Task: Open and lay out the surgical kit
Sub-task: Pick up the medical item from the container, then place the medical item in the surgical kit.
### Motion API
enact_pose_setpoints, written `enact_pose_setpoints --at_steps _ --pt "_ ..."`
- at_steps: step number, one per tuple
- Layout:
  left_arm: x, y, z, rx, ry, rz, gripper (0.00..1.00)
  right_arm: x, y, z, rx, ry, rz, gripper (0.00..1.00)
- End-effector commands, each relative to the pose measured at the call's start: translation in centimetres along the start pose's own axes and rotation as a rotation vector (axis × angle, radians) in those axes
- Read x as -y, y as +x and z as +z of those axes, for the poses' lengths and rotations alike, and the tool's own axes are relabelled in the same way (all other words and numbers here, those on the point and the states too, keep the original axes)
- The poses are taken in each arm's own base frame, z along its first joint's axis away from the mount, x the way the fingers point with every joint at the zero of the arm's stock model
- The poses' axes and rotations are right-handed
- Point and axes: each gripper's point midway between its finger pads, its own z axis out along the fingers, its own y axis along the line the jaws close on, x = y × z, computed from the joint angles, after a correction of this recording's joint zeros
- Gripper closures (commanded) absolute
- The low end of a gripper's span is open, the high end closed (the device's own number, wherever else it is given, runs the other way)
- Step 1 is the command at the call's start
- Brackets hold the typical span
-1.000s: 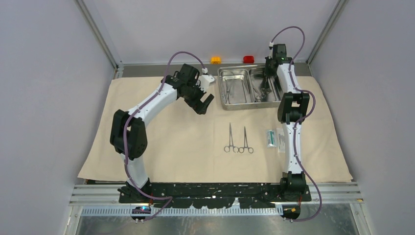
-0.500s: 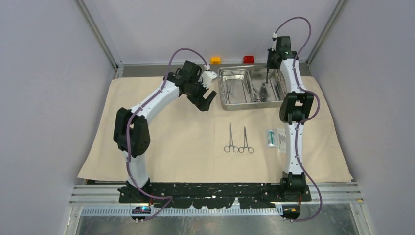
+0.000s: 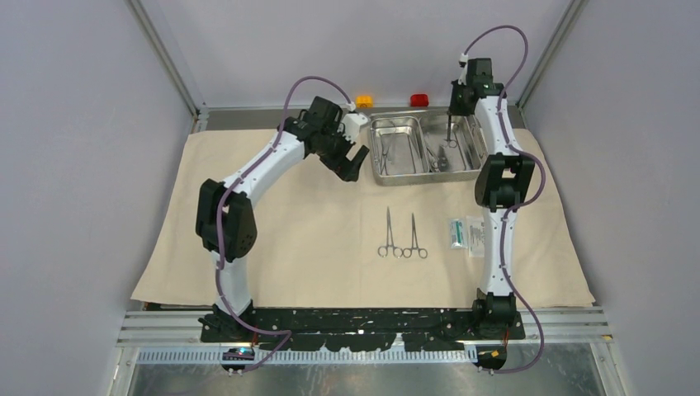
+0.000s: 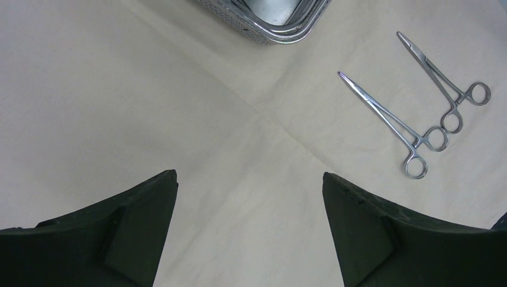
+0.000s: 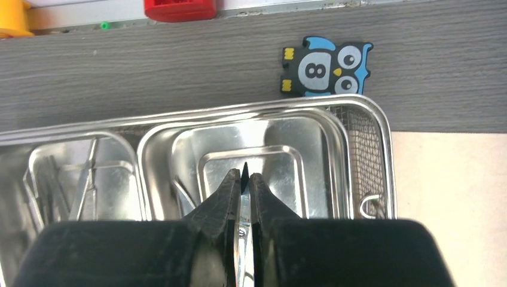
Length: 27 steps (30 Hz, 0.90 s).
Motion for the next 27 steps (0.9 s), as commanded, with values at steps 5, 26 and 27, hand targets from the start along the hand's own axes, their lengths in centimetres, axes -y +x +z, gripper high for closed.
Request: enact_pose_setpoints --at_steps 5,26,27 --pt "1.1 -2.9 -0.8 0.076 0.040 -0.046 0.06 -5.3 -4.6 -8.6 0.118 -0.104 0.023 0.99" --pt "-3.4 -3.2 -6.1 0.150 -0.188 -0.131 0.06 -19.9 9.0 -17.5 0.000 -0.307 0.049 1.00" --pt "-3.9 -3.1 -6.7 0.155 -0.207 -0.136 0.06 -20.6 10.1 -17.8 -0.013 -0.318 0.050 0.99"
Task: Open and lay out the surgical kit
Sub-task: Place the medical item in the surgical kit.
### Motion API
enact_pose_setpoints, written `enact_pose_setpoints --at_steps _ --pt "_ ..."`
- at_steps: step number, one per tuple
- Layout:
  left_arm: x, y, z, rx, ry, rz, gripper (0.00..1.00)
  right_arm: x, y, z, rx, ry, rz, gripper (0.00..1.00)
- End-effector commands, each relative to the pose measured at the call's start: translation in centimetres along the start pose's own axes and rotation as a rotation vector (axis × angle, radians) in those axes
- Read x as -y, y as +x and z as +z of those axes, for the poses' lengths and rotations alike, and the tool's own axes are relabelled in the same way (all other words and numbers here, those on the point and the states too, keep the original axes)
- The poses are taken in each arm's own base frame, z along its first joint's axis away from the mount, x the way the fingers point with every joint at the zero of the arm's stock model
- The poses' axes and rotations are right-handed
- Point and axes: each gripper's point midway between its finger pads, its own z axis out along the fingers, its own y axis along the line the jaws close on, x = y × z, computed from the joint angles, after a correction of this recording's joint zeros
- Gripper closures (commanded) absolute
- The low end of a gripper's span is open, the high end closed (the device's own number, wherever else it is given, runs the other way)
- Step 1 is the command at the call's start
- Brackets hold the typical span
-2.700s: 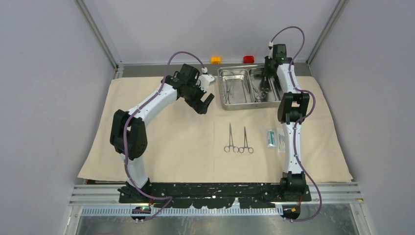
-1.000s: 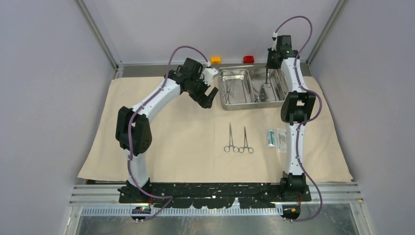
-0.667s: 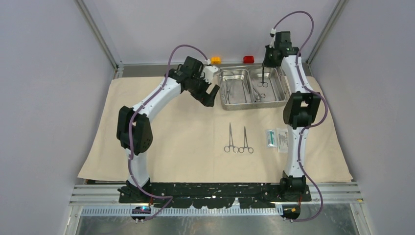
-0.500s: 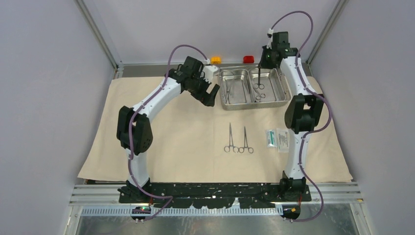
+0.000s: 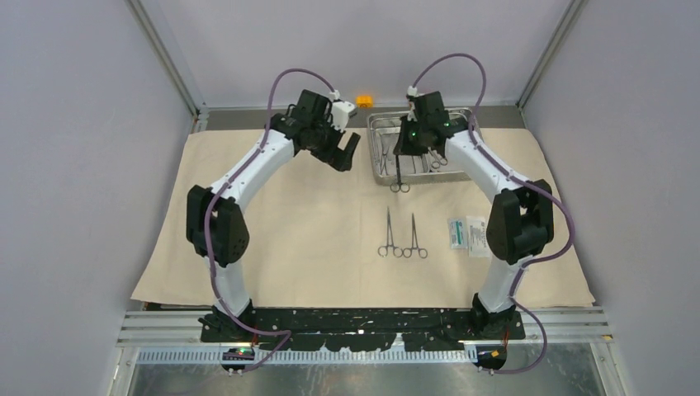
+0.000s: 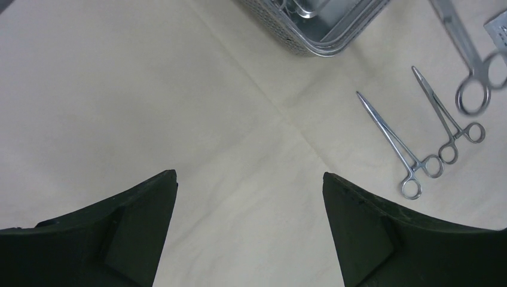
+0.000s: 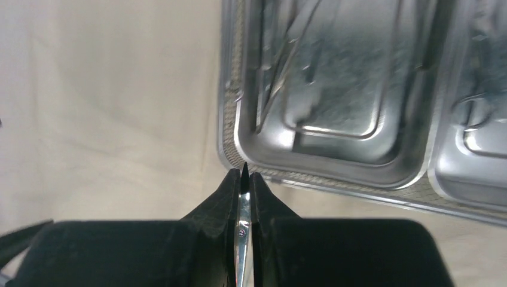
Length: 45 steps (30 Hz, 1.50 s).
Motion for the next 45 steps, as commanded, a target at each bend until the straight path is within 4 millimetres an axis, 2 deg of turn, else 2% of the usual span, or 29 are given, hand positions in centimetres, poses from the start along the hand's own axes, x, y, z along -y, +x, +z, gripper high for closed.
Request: enact_pose_setpoints --at_steps 1,7,10,13,18,23,40,45 --pt "-2.9 -2.4 -4.4 0.114 -0.119 -0.017 0.05 -4.8 1.1 -2.0 0.073 -0.086 0.019 0.99" --pt "-5.6 -2.8 -7.0 0.162 -0.199 -0.061 0.05 -7.5 8.5 -0.6 -0.047 -0.107 0.019 1.00" --pt "-6.1 -2.7 -7.5 0.171 -0.221 -0.066 0.05 -8.2 11.2 0.1 -0.082 -0.106 0.022 1.00" --pt "-6.0 -2.4 -7.4 0.165 -0.219 -0.076 0.05 -8.8 13.1 0.6 -0.101 -0.105 0.030 0.99" --pt "-5.7 -1.5 -7.1 0.149 -0.210 -0.100 0.05 -9.1 14.4 0.9 -0.095 -0.080 0.048 0.99" --pt "-5.7 -1.0 -6.9 0.149 -0.209 -0.105 0.05 -8.2 14.9 1.6 -0.066 -0.028 0.100 1.00" --pt "-5.1 -0.5 -7.0 0.150 -0.188 -0.102 0.04 -7.9 17.2 3.2 -0.085 0.013 0.116 1.00" --pt "-5.1 -0.3 -6.9 0.147 -0.188 -0.102 0.05 -7.9 17.3 3.4 -0.080 0.010 0.116 0.99"
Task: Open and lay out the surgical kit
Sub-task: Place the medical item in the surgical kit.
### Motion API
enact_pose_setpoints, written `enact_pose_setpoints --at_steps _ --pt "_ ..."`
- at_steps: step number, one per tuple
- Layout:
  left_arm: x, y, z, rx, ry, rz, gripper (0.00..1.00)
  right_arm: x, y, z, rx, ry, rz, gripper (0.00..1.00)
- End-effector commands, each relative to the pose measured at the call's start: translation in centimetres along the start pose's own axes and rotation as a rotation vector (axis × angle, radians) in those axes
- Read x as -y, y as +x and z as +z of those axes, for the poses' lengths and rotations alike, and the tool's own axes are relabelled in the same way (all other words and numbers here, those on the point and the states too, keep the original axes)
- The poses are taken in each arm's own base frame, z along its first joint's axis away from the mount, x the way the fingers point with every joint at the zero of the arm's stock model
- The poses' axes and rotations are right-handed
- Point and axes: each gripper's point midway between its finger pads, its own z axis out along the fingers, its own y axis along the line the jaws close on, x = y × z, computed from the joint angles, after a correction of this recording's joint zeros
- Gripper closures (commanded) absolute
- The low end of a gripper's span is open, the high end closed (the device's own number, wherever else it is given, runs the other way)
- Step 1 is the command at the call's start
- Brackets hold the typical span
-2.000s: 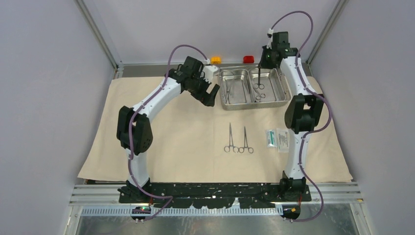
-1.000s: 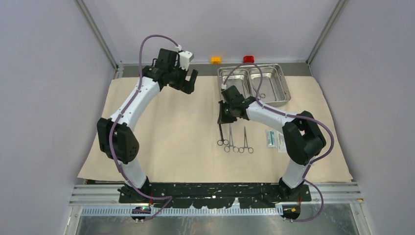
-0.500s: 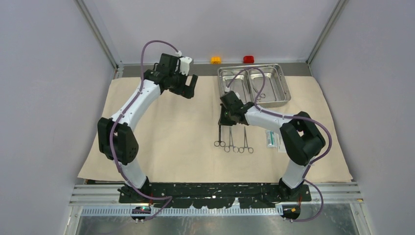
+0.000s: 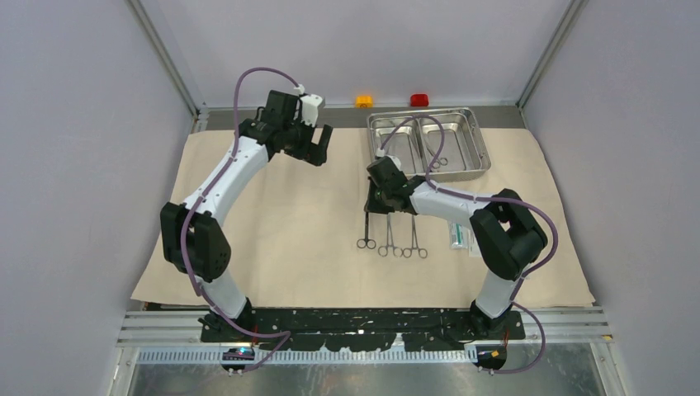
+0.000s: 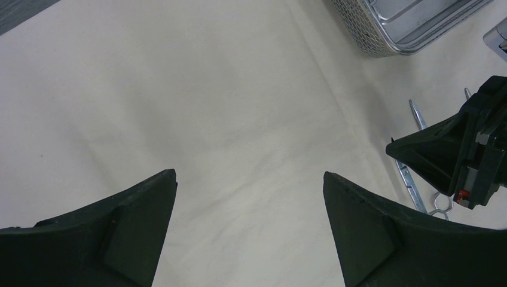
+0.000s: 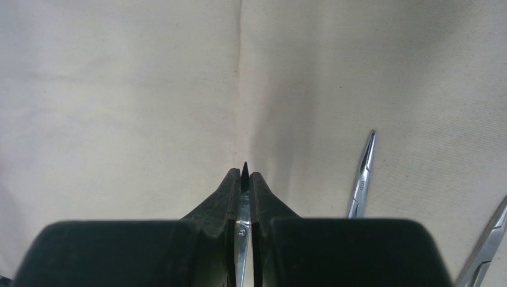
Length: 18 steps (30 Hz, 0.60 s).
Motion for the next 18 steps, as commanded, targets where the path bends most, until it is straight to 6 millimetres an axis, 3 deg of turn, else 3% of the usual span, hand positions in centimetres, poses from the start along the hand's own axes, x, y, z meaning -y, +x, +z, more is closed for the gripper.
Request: enact_pose_setpoints --at_steps 1,18 --pt "0.5 -1.6 -1.3 0.074 0.012 0.012 0.05 -0.4 -0.9 0.4 0.055 -0.007 0.015 0.99" --pt "0.8 -1.5 -1.5 0.079 0.026 0.011 0.05 0.1 0.1 1.8 0.048 0.011 -0.019 1.00"
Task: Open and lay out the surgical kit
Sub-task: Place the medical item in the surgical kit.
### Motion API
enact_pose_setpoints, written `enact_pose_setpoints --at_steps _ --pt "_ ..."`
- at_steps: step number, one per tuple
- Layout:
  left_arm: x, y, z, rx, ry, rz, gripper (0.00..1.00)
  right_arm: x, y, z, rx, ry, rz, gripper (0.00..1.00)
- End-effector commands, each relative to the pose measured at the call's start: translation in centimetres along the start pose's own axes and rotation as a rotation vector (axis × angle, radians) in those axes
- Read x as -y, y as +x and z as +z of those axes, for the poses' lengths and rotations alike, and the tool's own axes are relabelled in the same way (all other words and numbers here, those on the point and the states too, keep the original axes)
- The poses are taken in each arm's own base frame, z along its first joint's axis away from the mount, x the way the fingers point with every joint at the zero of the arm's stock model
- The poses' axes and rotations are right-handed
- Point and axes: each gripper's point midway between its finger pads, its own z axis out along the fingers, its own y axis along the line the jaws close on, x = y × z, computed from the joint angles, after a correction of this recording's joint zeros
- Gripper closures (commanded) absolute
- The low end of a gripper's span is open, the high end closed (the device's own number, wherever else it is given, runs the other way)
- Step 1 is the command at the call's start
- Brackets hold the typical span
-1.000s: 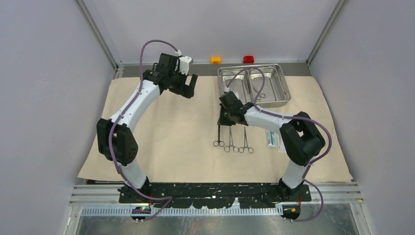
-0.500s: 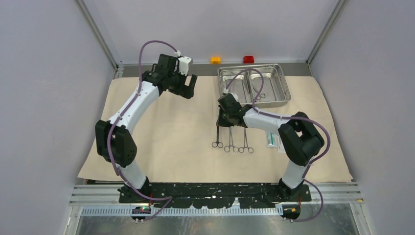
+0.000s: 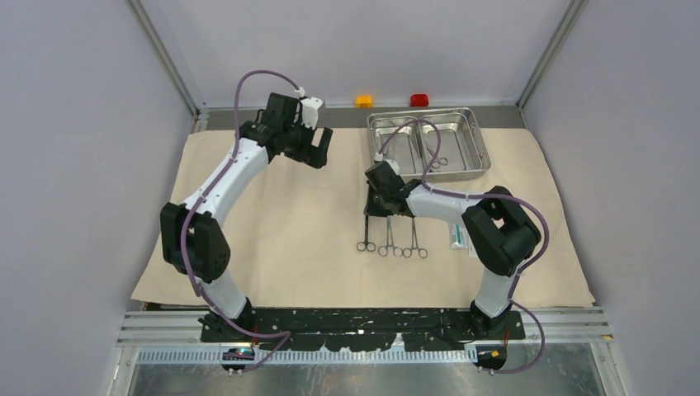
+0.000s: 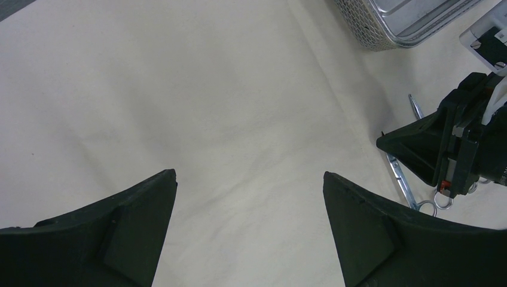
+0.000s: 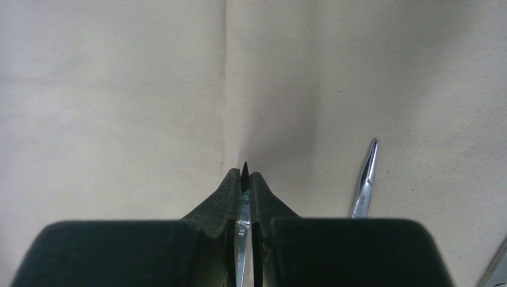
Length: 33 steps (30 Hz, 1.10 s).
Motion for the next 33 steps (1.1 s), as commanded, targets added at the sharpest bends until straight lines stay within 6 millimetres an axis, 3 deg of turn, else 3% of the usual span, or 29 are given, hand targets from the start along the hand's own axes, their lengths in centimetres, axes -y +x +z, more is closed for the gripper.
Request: enact_pose_setpoints --at_steps 1,33 --pt "0.6 -2.1 -1.7 0.087 0.018 0.013 0.05 -0.5 -1.0 0.2 0.053 -0.006 -0.011 1.00" --pt "0.8 -1.7 -1.5 0.078 0.027 0.009 0.05 -0.4 0.4 0.9 0.045 0.018 -0.044 0.99"
